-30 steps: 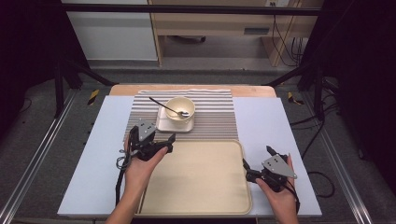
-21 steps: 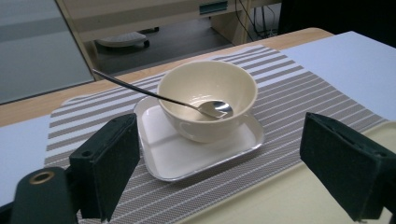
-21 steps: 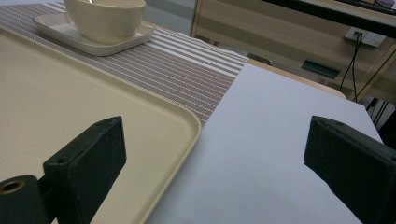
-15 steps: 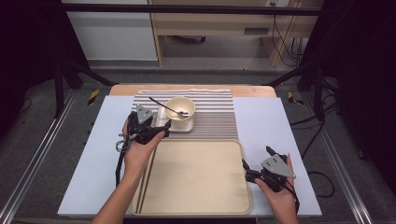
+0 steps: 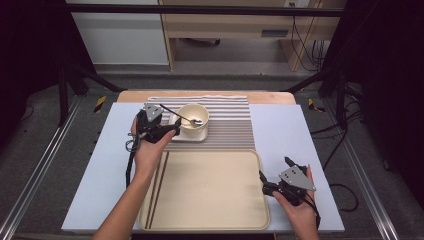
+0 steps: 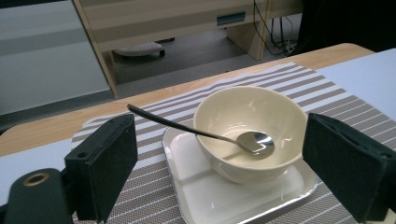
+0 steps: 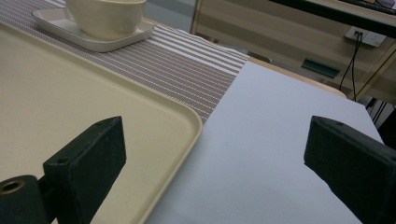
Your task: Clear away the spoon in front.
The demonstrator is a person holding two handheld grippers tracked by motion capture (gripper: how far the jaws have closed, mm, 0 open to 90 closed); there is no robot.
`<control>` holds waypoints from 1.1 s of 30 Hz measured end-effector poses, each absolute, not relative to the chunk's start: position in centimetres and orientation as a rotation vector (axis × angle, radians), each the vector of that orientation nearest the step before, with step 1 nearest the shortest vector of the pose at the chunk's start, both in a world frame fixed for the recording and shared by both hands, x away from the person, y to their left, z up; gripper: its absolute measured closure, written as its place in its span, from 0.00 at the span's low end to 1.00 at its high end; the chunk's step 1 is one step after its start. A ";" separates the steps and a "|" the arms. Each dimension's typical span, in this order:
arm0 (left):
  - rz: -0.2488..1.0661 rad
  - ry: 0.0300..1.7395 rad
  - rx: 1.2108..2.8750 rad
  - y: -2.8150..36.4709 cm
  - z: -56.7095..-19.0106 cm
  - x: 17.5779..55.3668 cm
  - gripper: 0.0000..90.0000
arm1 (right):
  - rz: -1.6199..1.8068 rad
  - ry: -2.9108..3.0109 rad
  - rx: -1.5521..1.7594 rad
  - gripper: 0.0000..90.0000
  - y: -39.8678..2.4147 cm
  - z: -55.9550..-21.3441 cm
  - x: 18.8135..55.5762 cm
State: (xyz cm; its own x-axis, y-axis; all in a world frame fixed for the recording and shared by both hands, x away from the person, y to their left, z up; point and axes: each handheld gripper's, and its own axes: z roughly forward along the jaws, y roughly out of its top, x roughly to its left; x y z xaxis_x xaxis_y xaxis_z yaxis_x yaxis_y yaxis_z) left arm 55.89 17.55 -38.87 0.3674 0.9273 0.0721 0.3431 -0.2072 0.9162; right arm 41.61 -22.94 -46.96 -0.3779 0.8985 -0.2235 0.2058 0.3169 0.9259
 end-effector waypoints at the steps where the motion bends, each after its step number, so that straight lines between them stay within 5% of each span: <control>1: 0.823 1.133 1.735 17.7 -39.1 56.2 0.11 | 1.101 1.790 0.988 0.07 -23.0 -47.0 41.6; 13: 0.821 1.186 1.653 18.9 -41.4 60.1 0.17 | 1.090 1.792 0.996 0.07 -22.9 -47.1 41.7; 33: 0.733 1.245 1.579 18.7 -43.7 62.8 0.47 | 1.063 1.796 1.009 0.07 -23.1 -47.4 41.7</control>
